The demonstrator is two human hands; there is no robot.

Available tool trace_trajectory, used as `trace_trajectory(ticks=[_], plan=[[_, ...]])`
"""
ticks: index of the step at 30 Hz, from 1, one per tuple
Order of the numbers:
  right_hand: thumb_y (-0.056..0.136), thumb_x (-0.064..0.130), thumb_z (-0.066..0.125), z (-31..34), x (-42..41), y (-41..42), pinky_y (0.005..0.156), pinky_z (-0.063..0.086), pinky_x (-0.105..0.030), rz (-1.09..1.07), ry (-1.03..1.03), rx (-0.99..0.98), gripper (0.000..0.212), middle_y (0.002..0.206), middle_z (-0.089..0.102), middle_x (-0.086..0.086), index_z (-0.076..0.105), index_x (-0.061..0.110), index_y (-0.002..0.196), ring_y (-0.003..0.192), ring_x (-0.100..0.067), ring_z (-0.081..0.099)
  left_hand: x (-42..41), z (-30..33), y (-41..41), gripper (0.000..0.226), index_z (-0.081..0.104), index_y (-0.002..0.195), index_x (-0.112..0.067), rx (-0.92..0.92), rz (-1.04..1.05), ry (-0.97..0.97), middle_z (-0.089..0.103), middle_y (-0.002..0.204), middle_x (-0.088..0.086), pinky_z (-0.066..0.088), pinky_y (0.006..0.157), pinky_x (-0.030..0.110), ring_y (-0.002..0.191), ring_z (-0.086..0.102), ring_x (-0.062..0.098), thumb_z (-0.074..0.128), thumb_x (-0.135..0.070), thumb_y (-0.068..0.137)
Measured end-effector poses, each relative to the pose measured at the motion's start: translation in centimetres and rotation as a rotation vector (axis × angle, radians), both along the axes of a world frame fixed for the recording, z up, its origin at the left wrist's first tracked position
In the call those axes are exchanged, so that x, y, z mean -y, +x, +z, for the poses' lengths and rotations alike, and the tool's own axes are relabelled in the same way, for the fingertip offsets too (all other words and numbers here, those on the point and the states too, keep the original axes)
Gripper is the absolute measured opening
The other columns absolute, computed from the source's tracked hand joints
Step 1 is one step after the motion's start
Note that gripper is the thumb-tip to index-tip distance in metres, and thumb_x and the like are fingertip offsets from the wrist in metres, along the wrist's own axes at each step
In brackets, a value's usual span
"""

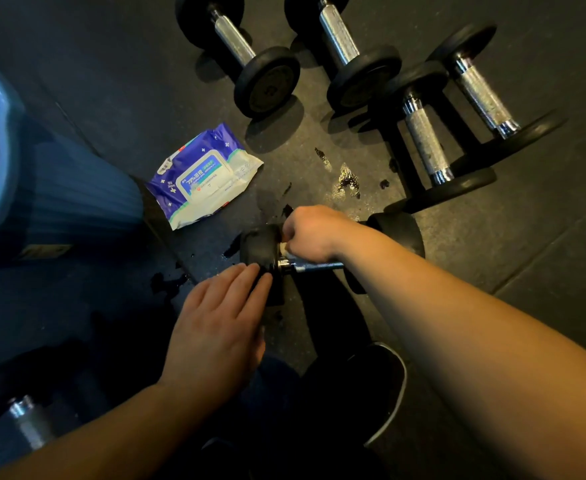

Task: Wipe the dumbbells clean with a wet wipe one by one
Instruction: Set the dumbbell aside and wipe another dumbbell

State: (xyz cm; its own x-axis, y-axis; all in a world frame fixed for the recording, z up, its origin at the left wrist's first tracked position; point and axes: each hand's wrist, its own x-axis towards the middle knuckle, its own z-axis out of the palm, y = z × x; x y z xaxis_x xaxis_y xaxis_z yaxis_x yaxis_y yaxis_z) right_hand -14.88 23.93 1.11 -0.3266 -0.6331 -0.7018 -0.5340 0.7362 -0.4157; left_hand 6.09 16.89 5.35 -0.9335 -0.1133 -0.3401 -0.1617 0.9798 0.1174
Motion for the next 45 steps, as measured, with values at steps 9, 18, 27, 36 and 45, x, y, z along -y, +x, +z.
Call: trace_trajectory(ticks=[9,18,27,36,45], plan=[[0.091,0.036,0.051,-0.7,-3.3,3.4,0.077,0.041,-0.038,0.025,-0.289,-0.374,0.020,0.086,0.070,-0.003,0.068,0.024,0.090,0.094,-0.032,0.061,-0.3,-0.1,0.2,0.087,0.041,0.149,-0.013,0.085,0.015,-0.022,0.038,0.155,0.011,0.036,0.109,0.051,0.141,0.038,0.030,0.070,-0.035,0.071],[0.093,0.021,0.056,-3.0,-4.1,5.7,0.087,0.042,-0.041,-0.004,-0.523,-0.709,0.020,0.103,0.070,-0.002,0.069,0.014,0.106,0.100,-0.028,0.060,2.9,-0.3,-6.1,0.100,0.010,0.158,-0.015,0.102,0.040,-0.030,0.011,0.165,0.007,0.017,0.117,0.037,0.152,0.010,0.022,0.066,-0.045,0.081],[0.096,0.010,0.040,-4.2,-4.0,6.0,0.117,0.029,-0.053,0.058,-0.507,-0.747,0.045,0.141,0.054,-0.027,0.054,-0.005,0.137,0.138,-0.042,0.044,7.4,-0.7,-12.8,0.119,0.011,0.156,-0.011,0.214,-0.045,-0.001,0.023,0.161,0.010,0.036,0.112,0.046,0.146,0.027,0.026,0.080,-0.050,0.067],[0.093,0.017,0.042,-4.2,-3.6,5.0,0.120,0.019,-0.056,0.103,-0.478,-0.718,0.052,0.151,0.040,-0.032,0.048,-0.002,0.141,0.146,-0.046,0.029,9.3,0.2,-18.3,0.121,0.022,0.152,-0.016,0.468,-0.061,-0.033,0.035,0.153,0.006,0.035,0.112,0.042,0.141,0.033,0.027,0.090,-0.050,0.057],[0.094,0.018,0.035,-4.5,-2.3,3.6,0.121,0.015,-0.055,0.119,-0.426,-0.767,0.052,0.160,0.028,-0.024,0.051,0.000,0.139,0.151,-0.040,0.020,10.5,1.9,-17.6,0.075,0.042,0.143,-0.027,0.214,0.016,-0.023,0.048,0.140,0.003,0.043,0.097,0.044,0.127,0.045,0.027,0.080,-0.034,0.079]])
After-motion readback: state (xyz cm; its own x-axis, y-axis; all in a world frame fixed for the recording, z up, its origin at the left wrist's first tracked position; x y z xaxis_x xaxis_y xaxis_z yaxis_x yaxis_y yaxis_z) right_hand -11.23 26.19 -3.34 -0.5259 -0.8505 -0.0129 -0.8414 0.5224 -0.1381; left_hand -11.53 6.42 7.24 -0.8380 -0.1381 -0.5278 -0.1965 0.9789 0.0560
